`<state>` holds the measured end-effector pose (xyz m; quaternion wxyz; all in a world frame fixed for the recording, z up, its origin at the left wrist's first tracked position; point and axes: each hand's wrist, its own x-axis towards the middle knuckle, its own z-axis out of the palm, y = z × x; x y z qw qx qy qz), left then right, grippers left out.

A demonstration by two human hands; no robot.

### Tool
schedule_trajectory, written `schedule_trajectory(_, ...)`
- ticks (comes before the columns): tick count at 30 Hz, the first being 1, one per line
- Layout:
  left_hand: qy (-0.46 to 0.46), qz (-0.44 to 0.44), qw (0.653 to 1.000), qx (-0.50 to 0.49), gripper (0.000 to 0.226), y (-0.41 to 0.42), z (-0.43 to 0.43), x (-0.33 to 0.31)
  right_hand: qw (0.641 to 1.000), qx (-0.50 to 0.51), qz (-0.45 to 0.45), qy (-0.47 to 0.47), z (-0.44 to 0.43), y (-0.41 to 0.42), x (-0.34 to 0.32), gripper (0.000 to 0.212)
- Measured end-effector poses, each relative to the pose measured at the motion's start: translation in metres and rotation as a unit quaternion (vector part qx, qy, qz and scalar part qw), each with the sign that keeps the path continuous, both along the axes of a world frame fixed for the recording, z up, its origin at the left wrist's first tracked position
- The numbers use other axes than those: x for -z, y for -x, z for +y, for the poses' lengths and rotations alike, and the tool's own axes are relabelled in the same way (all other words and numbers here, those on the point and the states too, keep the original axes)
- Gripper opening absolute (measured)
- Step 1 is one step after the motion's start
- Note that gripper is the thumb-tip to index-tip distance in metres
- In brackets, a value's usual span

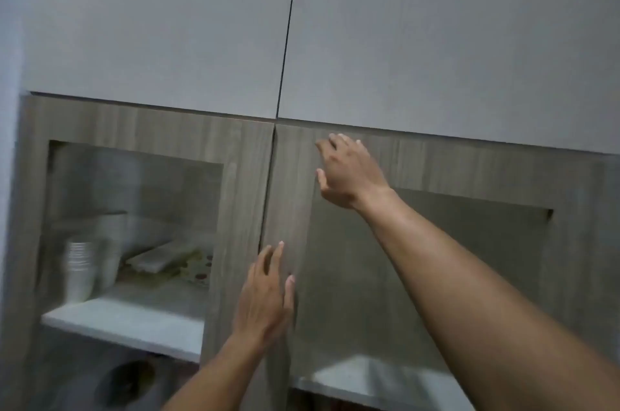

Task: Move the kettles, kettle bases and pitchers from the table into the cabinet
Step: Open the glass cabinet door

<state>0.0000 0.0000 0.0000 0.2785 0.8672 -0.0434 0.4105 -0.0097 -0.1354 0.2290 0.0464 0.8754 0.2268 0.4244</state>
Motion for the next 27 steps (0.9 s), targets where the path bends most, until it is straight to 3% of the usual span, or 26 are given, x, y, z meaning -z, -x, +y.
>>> schedule_trajectory(7,0.056,0.001,0.995,-0.083,0.061,-0.02,-0.013,0.024,1.0,0.019,-0.008,-0.001,0.013,-0.033,-0.002,0.058)
schedule_trajectory(13,0.086,-0.027,0.991,-0.094,0.062,-0.019,-0.017,0.024,0.999,0.017,-0.007,-0.034,0.021,-0.024,-0.006,0.059)
schedule_trajectory(20,0.251,0.004,0.967,-0.03,0.068,0.007,-0.009,0.018,0.998,0.006,0.012,-0.065,0.024,0.005,-0.015,0.059)
schedule_trajectory(23,0.239,0.061,0.968,-0.036,0.069,0.022,0.008,0.02,0.997,0.018,0.026,-0.067,0.028,0.024,-0.016,0.06)
schedule_trajectory(27,0.224,0.055,0.973,-0.012,0.063,0.062,0.02,0.019,0.996,0.041,0.059,-0.06,0.03,0.062,-0.018,0.073)
